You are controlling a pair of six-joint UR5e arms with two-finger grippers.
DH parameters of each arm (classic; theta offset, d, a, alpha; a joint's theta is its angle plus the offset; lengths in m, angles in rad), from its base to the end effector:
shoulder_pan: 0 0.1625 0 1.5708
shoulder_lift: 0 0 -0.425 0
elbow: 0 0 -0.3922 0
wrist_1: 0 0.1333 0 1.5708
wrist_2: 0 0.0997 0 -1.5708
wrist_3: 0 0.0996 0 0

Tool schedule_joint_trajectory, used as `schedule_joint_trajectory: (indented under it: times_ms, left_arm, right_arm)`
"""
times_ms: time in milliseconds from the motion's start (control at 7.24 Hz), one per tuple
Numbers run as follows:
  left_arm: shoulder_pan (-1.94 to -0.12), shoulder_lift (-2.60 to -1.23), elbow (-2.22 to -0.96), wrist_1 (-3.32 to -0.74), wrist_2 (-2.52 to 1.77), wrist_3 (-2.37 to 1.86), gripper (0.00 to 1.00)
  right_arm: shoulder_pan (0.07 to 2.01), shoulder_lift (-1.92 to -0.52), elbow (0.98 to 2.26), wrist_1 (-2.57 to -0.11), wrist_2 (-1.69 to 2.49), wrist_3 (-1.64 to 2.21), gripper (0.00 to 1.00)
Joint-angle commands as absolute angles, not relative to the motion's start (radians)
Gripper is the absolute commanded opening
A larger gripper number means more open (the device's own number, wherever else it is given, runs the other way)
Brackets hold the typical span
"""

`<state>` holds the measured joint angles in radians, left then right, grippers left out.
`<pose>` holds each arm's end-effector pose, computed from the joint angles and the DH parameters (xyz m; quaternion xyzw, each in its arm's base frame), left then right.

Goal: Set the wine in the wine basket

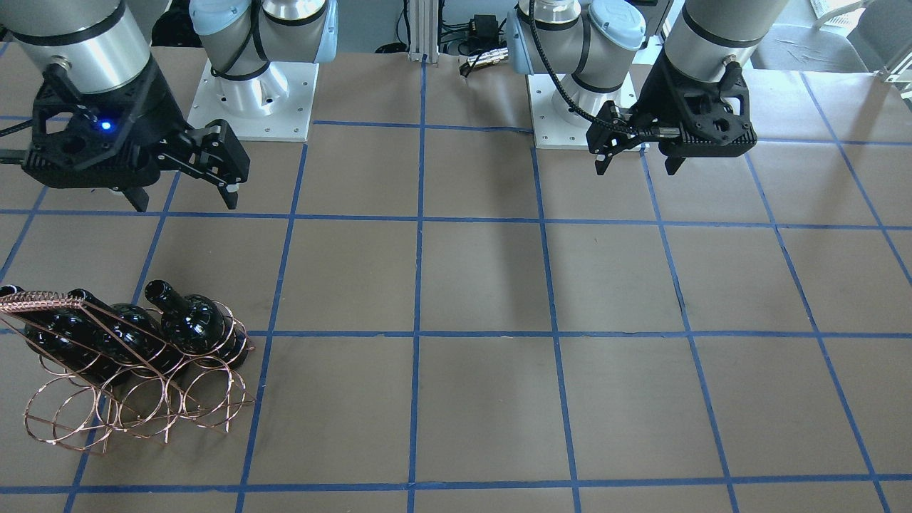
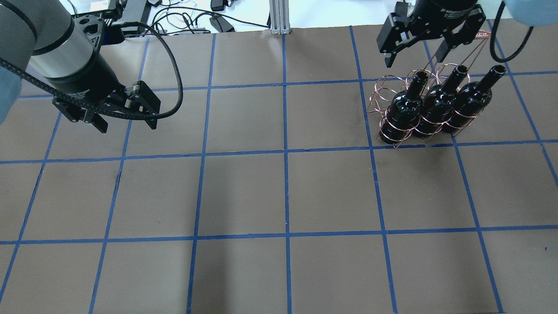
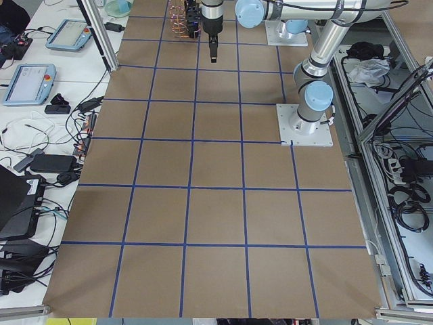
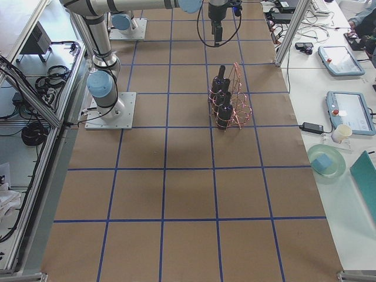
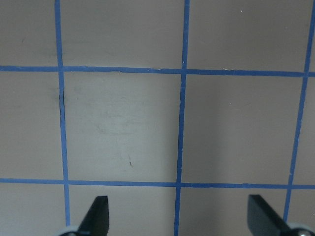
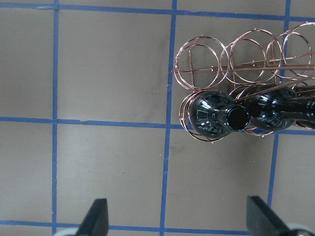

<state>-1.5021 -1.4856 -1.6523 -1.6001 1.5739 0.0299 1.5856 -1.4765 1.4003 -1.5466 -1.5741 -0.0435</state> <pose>-0.1016 -0.4612 0.4853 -0.0194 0.9997 0.0129 0.0009 0.1409 -0.5338 0.5212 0.0291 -0.9992 0.0260 0.0020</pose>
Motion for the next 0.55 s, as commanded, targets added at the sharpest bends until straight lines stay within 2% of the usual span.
schedule_joint_trajectory:
  times_ms: [0, 414]
  left_arm:
    - [-1.502, -1.486, -1.652, -1.595, 1.572, 0.031, 1.0]
    - [-1.502, -1.474, -1.64, -1.588, 1.574, 0.032, 1.0]
  right_arm:
    - [1.598, -1.477, 1.425, -1.54, -1.583, -0.021, 1.0]
    - [1.597, -1.485, 1.428, -1.537, -1.585, -0.031, 1.0]
